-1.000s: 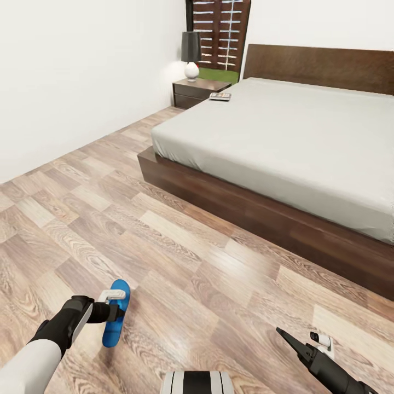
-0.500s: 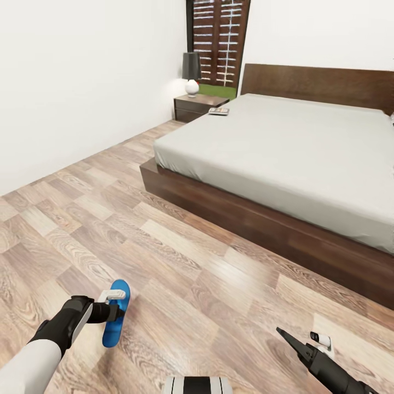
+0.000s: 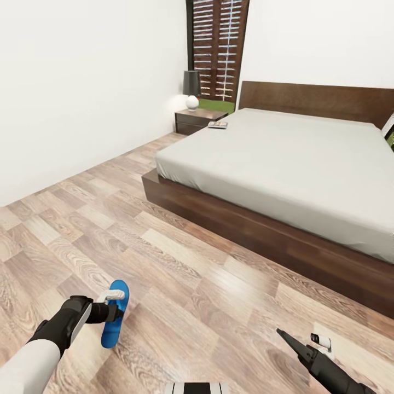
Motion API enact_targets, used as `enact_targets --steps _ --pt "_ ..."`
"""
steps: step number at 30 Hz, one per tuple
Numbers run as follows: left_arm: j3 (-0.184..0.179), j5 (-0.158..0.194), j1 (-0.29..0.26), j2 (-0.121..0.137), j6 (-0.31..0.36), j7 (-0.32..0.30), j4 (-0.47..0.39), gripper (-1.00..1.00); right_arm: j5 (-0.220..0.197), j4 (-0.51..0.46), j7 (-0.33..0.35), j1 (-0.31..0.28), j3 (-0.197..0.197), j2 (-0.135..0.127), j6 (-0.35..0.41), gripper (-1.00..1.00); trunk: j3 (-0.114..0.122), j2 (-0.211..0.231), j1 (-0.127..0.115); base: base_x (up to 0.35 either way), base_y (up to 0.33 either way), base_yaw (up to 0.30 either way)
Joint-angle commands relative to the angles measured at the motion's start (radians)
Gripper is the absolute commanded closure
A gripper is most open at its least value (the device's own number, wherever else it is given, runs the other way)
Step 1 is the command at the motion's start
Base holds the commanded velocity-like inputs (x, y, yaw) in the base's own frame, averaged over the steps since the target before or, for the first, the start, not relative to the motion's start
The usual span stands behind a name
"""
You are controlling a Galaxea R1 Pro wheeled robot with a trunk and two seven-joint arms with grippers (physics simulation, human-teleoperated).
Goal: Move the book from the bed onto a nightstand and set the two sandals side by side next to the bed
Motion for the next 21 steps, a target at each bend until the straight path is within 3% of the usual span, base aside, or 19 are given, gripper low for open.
enact_targets --steps 1,21 --pt "0.005 -0.008 0.000 -0.001 0.005 -0.008 -0.001 1.00 -0.004 0.000 0.002 0.000 0.000 0.000 0.011 -1.00 0.003 0.000 -0.001 0.000 0.000 0.000" --pt "0.005 -0.008 0.000 0.000 0.013 -0.007 -0.001 1.00 -0.005 0.001 0.001 0.000 0.000 0.001 0.011 -1.00 0.081 0.005 -0.010 0.000 0.000 0.000"
